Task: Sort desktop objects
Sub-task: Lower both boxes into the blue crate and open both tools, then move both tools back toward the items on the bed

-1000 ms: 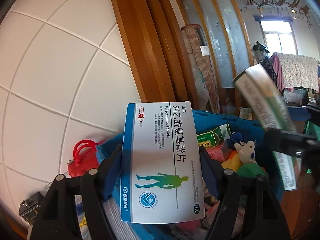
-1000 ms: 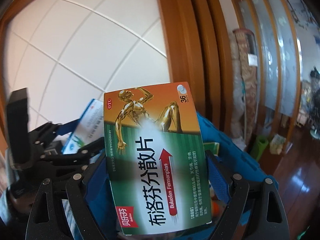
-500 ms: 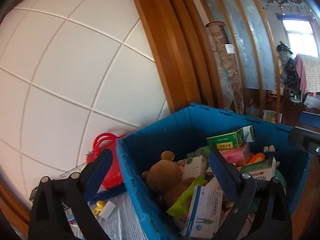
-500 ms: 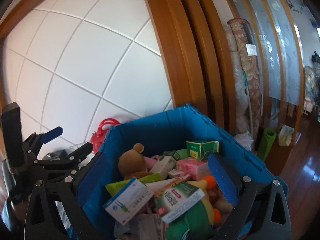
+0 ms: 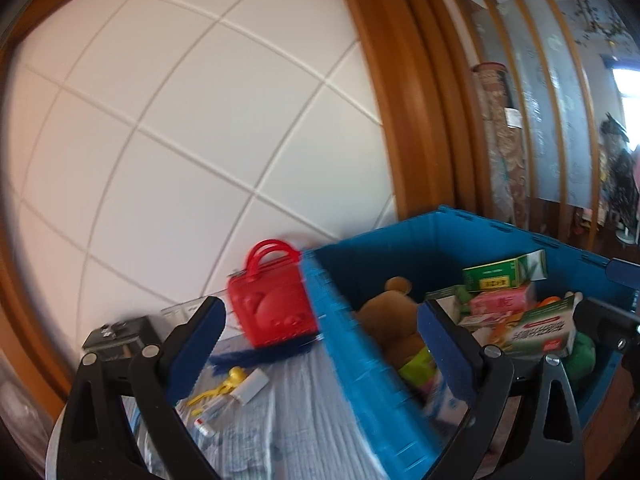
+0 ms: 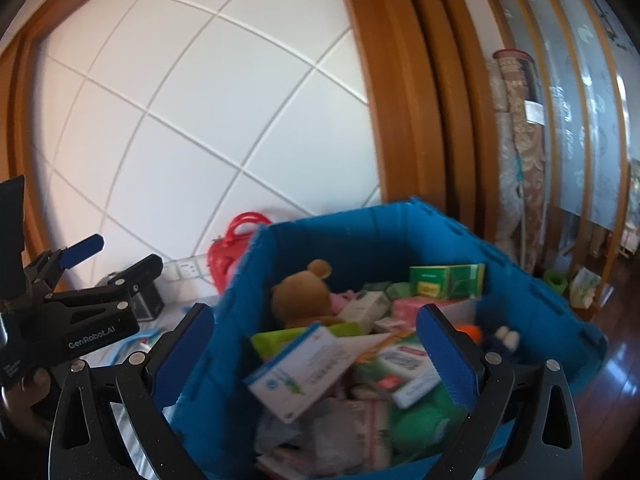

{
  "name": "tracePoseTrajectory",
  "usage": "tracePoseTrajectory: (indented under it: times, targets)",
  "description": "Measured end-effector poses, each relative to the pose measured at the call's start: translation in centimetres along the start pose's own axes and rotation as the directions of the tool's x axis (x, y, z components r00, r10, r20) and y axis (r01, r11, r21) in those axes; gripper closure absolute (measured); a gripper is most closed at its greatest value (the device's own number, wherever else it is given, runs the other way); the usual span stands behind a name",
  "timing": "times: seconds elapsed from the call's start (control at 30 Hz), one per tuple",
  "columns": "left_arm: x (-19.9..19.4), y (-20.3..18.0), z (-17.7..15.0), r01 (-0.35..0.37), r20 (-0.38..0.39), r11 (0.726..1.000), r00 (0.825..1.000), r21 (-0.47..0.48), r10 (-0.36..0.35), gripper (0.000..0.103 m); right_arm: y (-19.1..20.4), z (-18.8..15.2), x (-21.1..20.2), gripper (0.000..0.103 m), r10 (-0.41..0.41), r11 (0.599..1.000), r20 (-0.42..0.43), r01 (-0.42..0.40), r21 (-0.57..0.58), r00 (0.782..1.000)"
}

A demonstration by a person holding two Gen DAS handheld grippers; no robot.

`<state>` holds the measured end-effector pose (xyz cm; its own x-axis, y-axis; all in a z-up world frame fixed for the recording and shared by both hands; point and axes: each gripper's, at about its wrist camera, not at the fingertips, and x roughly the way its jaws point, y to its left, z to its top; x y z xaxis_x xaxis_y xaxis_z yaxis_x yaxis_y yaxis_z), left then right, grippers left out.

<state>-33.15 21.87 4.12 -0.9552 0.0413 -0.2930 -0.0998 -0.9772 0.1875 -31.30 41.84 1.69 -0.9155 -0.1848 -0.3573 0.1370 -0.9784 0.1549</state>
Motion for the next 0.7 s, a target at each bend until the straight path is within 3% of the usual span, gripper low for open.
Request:
tracePoseTrajectory:
  times: [0.17, 0.33, 0.5, 0.7]
  targets:
    - [-1.7, 6.4, -3.1, -0.072, -0.004, 0.997, 0.997, -0.041, 0.072, 0.005, 5.3, 0.0, 0.4, 0.0, 0.062, 0.997, 0.015, -0.061, -0.039, 0.998]
    - [-2.1, 14.7, -6.9, -0.169, -0.049, 0.985, 0.985, -0.032, 0.167, 0.005, 13.4, -1.0, 3.3, 0.0, 0.124, 0.988, -0.046, -0.127, -0.087, 0.991]
    - [-1.9, 24.9, -11.4, -0.291, -0.122, 0.957, 0.949, 0.002, 0.289, 0.005, 20.5, -2.8, 7.0, 0.0, 0.157, 0.981, -0.103, -0.167, -0.098, 0.982]
    - [0.5, 33.4, -15.7, -0.363, -0.195, 0.932, 0.913, 0.015, 0.359, 0.005, 24.9, -5.6, 13.0, 0.0, 0.157, 0.986, -0.19, -0.165, -0.028, 0.969]
